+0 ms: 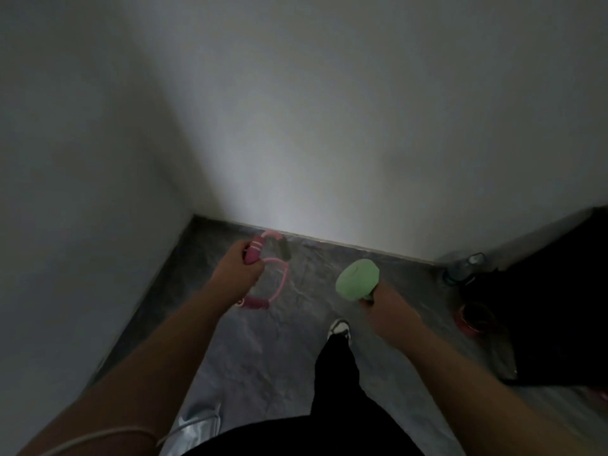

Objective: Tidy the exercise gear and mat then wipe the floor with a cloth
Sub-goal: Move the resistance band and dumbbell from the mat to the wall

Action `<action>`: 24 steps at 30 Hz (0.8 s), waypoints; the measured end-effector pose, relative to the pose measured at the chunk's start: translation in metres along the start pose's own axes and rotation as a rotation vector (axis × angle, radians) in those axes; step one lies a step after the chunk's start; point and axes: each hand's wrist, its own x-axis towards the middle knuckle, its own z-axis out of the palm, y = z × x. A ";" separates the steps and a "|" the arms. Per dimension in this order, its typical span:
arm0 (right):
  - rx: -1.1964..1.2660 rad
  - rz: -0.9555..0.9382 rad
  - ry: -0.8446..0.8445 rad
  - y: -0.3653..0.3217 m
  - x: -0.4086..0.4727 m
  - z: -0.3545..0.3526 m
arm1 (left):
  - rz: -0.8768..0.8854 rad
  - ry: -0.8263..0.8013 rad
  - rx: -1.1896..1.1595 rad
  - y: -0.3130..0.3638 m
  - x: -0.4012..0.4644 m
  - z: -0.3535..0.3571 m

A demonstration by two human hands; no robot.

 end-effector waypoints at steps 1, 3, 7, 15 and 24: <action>-0.001 0.014 -0.017 0.007 0.037 0.001 | -0.024 -0.006 0.008 0.000 0.033 0.010; -0.016 0.001 -0.054 0.011 0.106 -0.002 | -0.106 -0.012 -0.018 0.000 0.096 0.029; -0.006 -0.065 -0.095 0.030 0.233 0.005 | -0.145 -0.014 0.026 -0.012 0.218 0.065; -0.054 0.109 -0.136 0.132 0.437 0.116 | -0.257 -0.205 0.014 -0.165 0.433 0.174; -0.096 0.179 -0.132 0.313 0.619 0.320 | 0.039 -0.335 0.327 -0.419 0.597 0.328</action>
